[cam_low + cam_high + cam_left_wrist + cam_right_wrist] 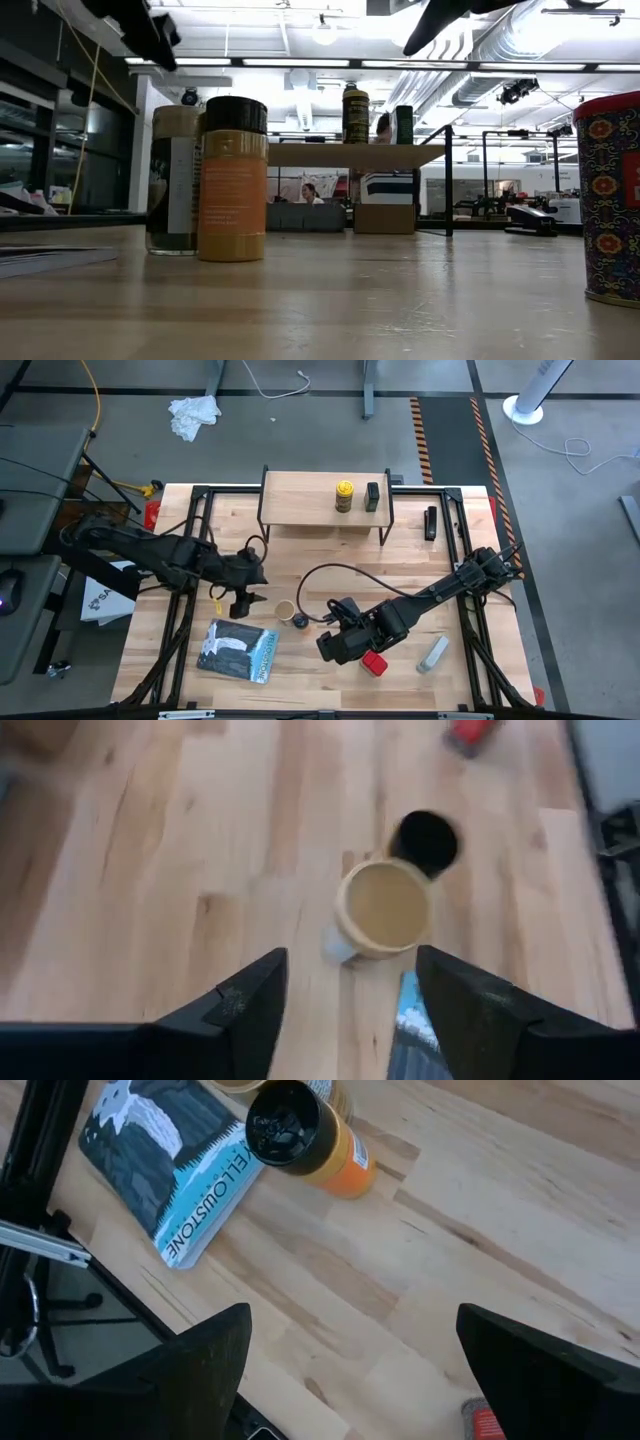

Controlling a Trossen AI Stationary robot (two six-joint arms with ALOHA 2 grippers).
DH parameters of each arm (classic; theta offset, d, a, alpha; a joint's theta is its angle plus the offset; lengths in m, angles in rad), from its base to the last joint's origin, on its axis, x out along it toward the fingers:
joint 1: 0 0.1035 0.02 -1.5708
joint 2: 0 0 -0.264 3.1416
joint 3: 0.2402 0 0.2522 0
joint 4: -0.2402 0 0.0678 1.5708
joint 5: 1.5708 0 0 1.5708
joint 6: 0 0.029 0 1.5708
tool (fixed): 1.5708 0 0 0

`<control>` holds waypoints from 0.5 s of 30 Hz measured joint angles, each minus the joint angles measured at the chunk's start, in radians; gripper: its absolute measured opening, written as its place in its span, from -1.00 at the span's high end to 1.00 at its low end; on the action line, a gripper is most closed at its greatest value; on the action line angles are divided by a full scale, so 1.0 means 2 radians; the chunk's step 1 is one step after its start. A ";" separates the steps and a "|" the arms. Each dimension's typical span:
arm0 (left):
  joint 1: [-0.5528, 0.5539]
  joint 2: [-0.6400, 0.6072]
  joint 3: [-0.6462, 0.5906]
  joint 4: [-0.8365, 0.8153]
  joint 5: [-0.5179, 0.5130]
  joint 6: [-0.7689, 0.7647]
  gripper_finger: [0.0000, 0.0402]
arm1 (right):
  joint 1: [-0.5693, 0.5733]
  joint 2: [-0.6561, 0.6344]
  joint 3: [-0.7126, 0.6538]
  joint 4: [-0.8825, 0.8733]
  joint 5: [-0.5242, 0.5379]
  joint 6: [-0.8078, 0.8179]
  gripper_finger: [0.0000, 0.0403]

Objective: Shelf spices
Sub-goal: Adjust the seasoning bottles on the table

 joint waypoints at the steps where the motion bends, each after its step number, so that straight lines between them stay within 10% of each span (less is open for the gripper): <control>1: -0.004 0.000 0.002 0.002 0.001 0.020 -0.07 | 0.000 0.000 0.000 0.000 0.000 -0.004 -0.73; 15: -0.052 0.004 0.005 0.065 -0.011 0.266 -0.50 | 0.000 0.000 0.000 -0.004 -0.023 -0.014 -0.73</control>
